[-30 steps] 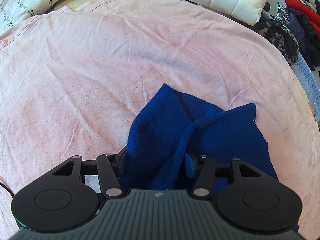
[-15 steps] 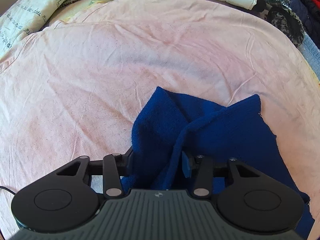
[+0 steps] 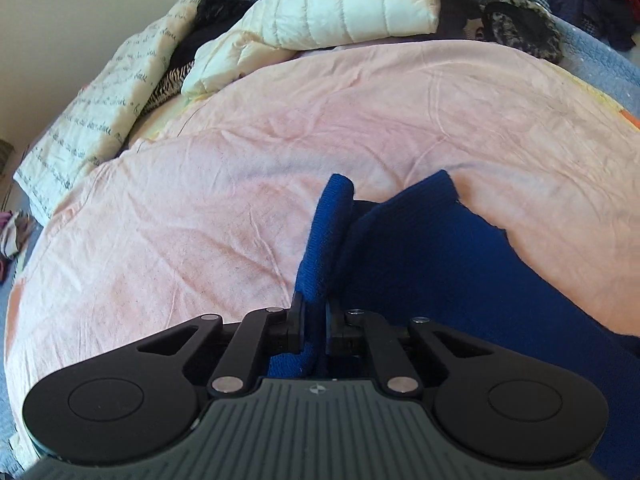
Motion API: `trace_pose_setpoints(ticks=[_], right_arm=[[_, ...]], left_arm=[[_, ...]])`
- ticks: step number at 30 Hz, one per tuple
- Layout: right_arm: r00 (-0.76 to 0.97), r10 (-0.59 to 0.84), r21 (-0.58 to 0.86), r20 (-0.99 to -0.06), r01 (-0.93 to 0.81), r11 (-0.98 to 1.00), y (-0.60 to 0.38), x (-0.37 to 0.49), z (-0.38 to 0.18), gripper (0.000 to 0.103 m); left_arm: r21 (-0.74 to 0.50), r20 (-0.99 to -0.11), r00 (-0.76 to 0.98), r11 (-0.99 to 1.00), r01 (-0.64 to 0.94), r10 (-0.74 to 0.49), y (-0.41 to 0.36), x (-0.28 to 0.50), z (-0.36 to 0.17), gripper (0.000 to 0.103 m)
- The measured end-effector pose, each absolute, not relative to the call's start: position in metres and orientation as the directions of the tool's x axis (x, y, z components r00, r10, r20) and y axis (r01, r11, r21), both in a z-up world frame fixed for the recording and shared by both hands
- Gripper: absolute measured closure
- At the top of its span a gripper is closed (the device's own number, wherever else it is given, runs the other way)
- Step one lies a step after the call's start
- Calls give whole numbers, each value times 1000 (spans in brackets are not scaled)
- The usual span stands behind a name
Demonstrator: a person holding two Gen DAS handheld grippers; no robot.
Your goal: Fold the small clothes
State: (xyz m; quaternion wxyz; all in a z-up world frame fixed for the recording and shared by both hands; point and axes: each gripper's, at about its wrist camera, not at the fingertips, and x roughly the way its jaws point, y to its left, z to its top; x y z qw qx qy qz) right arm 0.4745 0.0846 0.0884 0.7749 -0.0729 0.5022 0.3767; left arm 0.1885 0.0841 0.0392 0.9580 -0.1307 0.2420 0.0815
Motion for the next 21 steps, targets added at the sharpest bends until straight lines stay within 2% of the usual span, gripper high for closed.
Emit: trace_pose_setpoints(ticks=[6,21], right_arm=[[229,587,366,-776,-595,716,26,485,96,93],[315,597,433,-738,-458,777,-129,480,75,93]], left_arm=[[-179,-464,884,971,-155,56,48,191,48,98],[-112,-486,870,993,26,-77,-44,198,46,98]])
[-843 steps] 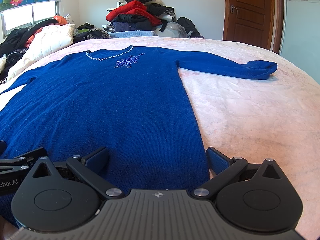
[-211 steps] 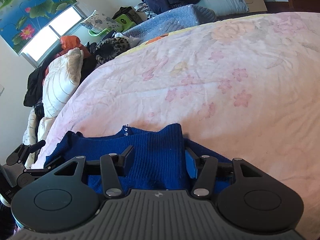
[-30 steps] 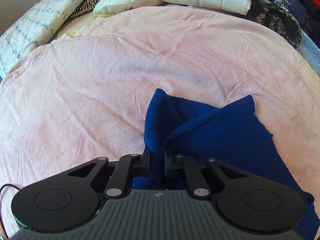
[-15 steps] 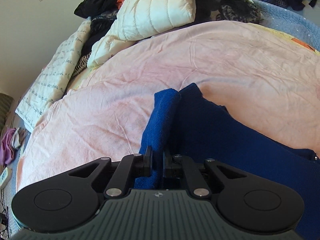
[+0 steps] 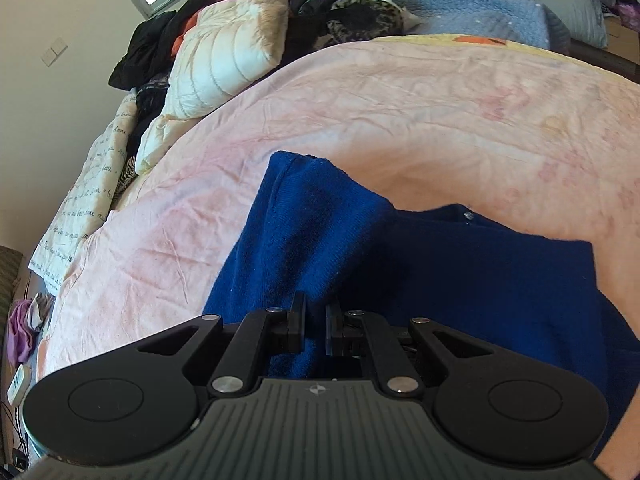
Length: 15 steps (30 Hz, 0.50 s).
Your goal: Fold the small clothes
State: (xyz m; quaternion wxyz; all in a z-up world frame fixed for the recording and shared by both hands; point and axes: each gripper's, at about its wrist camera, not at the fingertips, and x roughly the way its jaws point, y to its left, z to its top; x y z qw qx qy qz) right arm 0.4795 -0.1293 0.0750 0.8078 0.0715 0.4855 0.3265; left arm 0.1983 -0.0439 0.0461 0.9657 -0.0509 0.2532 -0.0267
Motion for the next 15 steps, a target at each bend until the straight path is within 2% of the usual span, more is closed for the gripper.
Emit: trace_pose_setpoints(ticks=[15], right_arm=[[368,609,481,-702,-386,787,-230,465,57,93]], left_arm=[[-52,-515,846,990,129,-137,-113,202,37,98]])
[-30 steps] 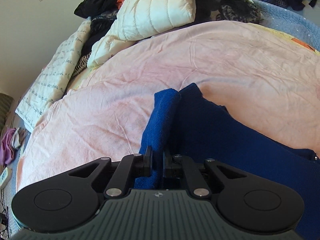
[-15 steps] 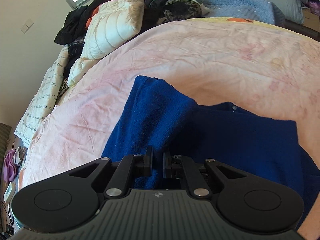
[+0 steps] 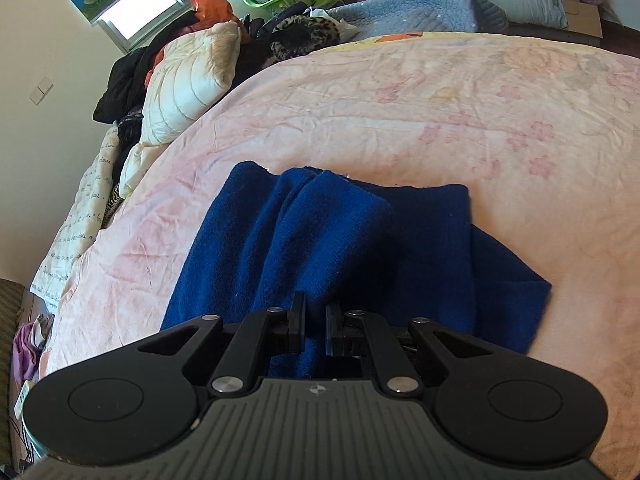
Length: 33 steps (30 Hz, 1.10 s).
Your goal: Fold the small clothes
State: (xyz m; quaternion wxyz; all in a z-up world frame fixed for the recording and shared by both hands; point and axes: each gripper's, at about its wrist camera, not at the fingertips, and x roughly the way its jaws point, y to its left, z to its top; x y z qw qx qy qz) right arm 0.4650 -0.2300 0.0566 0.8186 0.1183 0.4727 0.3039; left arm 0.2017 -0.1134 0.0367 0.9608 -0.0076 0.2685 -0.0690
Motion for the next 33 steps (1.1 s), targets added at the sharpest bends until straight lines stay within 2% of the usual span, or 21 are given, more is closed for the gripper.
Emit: trace_pose_setpoints(ticks=[12,14,15,18,20,21,27,30,32,33], right_arm=[[413,603,505,-682,-330,797,-288,457,47,96],[417,620,543,-664,-301,784,-299,457,45,95],[411,647,590,-643,-273,760,-305,459,43,88],[413,719,708,-559,-212,673,-321,463,38,86],[418,734,745,-535,-177,643,-326,468,34,71],[424,734,751,-531,-166,639,-326,471,32,60],[396,751,764,-528,-163,624,-306,493,25,58],[360,737,738,-572,-166,654,-285,503,18,51],[347,711,705,-612,-169,689,-272,506,13,54],[359,708,696,-608,-188,693,-268,504,13,65]], left_arm=[[17,-523,842,987,161,-128,-148,219,31,98],[22,-526,842,987,159,-123,-148,220,29,98],[23,-528,841,987,156,-121,-147,221,27,98],[8,-527,842,990,144,-118,-145,219,27,98],[11,-517,848,990,144,-118,-144,217,30,98],[12,-514,849,989,146,-119,-143,216,31,98],[18,-512,850,988,154,-123,-143,213,32,98],[44,-514,849,985,164,-119,-147,209,27,98],[63,-519,847,984,169,-113,-148,208,24,98],[75,-522,845,982,176,-112,-149,208,22,98]])
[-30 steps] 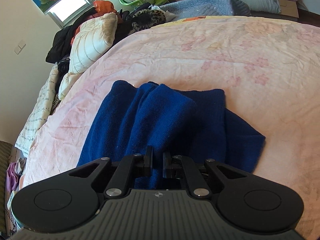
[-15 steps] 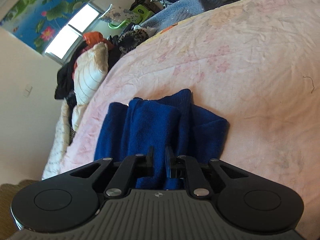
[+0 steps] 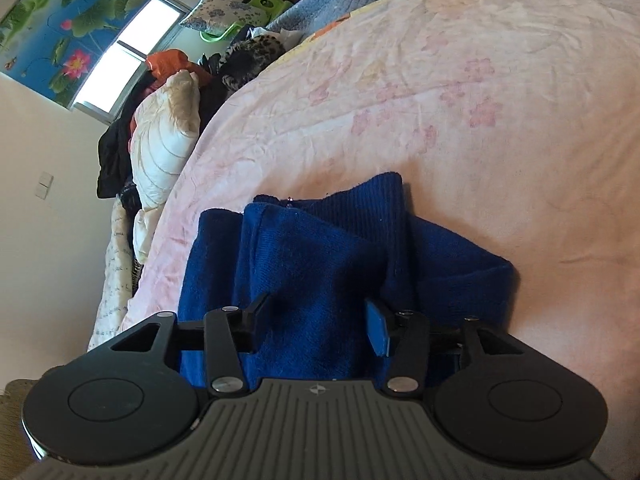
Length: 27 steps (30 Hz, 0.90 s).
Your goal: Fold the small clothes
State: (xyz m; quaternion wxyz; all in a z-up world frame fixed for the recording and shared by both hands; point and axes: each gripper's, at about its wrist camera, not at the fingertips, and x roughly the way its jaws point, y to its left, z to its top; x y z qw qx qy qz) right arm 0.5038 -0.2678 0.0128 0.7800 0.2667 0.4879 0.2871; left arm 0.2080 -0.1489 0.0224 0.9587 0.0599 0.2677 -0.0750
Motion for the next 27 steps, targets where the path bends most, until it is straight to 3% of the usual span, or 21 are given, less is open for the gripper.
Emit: trace_pose_setpoints(ticks=[1,2,13,17,19,20,27], right_arm=[[367,702,681,-610,-211,701,-265,502,14,85],[375,693,666,-615,-223,712,-263,501,16,89],[458,730,681,-507,-306,665,-297,478,40,92],[468,657,659,-591,-191,728,-323,482,12,92],[469,669,676,-577,-185,713,-327,477,4,92],[475,674,681,-566,-191,707,-326,475,5,92],[562,668,707,-488,-195,680,-336,483,29,63]], left_arm=[[93,-525,844,978,184,-109,-151,208,21,98],[112,-522,846,975,192,-107,-152,206,19,98],[202,-480,866,944,262,-138,-158,195,20,98],[283,-512,848,907,313,-134,-168,195,3,98],[333,-505,855,888,316,-115,-175,193,-2,98],[351,-502,858,881,317,-108,-177,192,-3,97],[391,-490,865,860,327,-106,-181,190,-7,95]])
